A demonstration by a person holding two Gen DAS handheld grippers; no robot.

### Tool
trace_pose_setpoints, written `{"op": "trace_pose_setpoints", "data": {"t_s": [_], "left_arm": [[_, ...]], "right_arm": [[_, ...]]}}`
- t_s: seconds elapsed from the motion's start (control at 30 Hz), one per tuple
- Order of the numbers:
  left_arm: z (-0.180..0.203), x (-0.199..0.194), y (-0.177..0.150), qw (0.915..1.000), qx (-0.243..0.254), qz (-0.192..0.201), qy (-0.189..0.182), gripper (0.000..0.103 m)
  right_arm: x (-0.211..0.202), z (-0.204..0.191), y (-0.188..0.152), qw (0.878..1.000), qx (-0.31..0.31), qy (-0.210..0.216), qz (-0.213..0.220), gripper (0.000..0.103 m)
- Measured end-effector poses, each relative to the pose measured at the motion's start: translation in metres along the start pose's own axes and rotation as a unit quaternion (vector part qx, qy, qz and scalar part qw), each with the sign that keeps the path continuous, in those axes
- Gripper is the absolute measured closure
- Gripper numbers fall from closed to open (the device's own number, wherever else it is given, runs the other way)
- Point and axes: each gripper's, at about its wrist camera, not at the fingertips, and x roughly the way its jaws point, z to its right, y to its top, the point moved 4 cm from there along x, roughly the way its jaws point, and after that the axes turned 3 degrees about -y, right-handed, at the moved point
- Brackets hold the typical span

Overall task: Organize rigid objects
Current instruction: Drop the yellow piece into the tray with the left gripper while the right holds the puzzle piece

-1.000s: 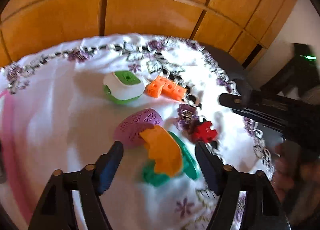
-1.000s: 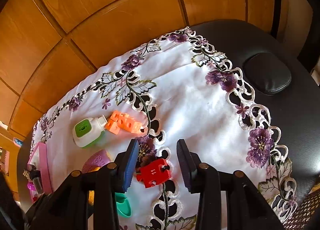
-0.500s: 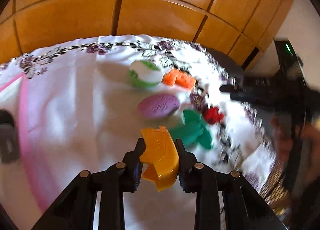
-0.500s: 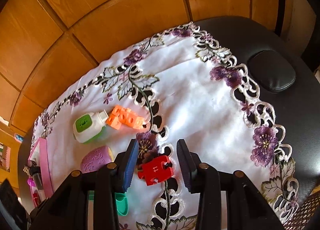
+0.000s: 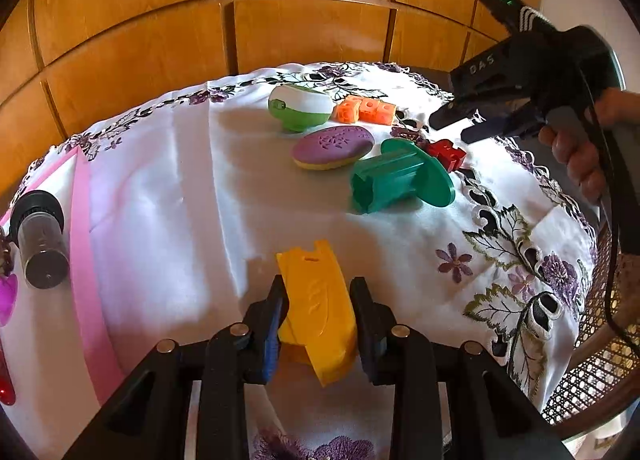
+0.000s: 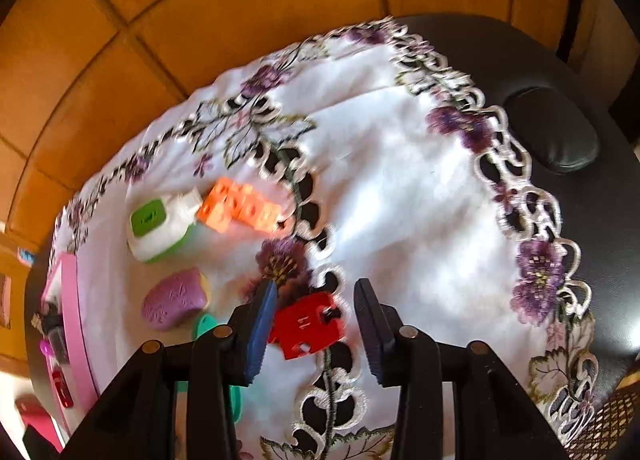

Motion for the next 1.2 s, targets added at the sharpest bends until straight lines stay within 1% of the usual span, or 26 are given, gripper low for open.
{"op": "trace_pose_setpoints", "data": {"t_s": [0.13, 0.2, 0.23, 0.5, 0.57, 0.63, 0.67, 0.8, 0.87, 0.93, 0.97, 1.07, 1.13, 1.2], "left_arm": [[-0.001, -0.001, -0.001, 1.0000, -0.005, 0.003, -0.003, 0.071], [-0.001, -0.001, -0.001, 0.9999, -0.009, 0.004, -0.005, 0.071], [-0.001, -0.001, -0.002, 0.9999, -0.010, 0.005, -0.007, 0.071], [-0.004, -0.001, -0.003, 0.9997, -0.019, 0.012, -0.012, 0.071], [-0.003, -0.001, -0.003, 0.9997, -0.019, 0.012, -0.012, 0.071], [-0.004, -0.001, -0.003, 0.9996, -0.019, 0.013, -0.014, 0.071], [-0.004, -0.001, -0.003, 0.9996, -0.020, 0.013, -0.015, 0.071], [-0.004, 0.000, -0.003, 0.9996, -0.021, 0.012, -0.016, 0.072], [-0.004, 0.000, -0.003, 0.9996, -0.020, 0.012, -0.016, 0.072], [-0.005, 0.000, -0.002, 0.9996, -0.021, 0.010, -0.016, 0.072], [-0.005, 0.000, -0.002, 0.9996, -0.023, 0.010, -0.017, 0.072], [-0.006, -0.001, -0.002, 0.9995, -0.023, 0.007, -0.018, 0.072], [-0.006, -0.001, -0.002, 0.9996, -0.021, 0.007, -0.016, 0.072], [-0.007, 0.000, -0.001, 0.9997, -0.019, 0.006, -0.015, 0.072]], "right_arm": [[0.005, -0.010, -0.004, 0.999, -0.034, -0.021, -0.004, 0.056], [0.009, -0.012, -0.006, 0.999, -0.040, -0.025, -0.011, 0.050], [0.010, -0.013, -0.007, 0.999, -0.044, -0.027, -0.013, 0.050], [0.019, -0.022, -0.011, 0.994, -0.091, -0.065, -0.018, 0.051], [0.024, -0.022, -0.014, 0.989, -0.108, -0.096, -0.025, 0.056], [0.020, -0.015, -0.012, 0.990, -0.092, -0.103, -0.022, 0.056], [0.019, -0.006, -0.010, 0.991, -0.074, -0.109, -0.021, 0.056], [0.014, 0.024, -0.004, 0.986, -0.028, -0.166, -0.015, 0.056], [0.016, 0.026, -0.003, 0.985, -0.030, -0.168, -0.018, 0.056], [0.016, 0.024, -0.003, 0.981, -0.046, -0.186, -0.014, 0.056], [0.014, 0.025, -0.002, 0.980, -0.044, -0.192, -0.010, 0.056], [0.011, 0.035, -0.001, 0.980, -0.015, -0.198, -0.007, 0.055], [0.010, 0.039, 0.000, 0.973, -0.008, -0.230, -0.002, 0.055], [0.009, 0.042, -0.001, 0.976, 0.004, -0.219, -0.003, 0.055]]}}
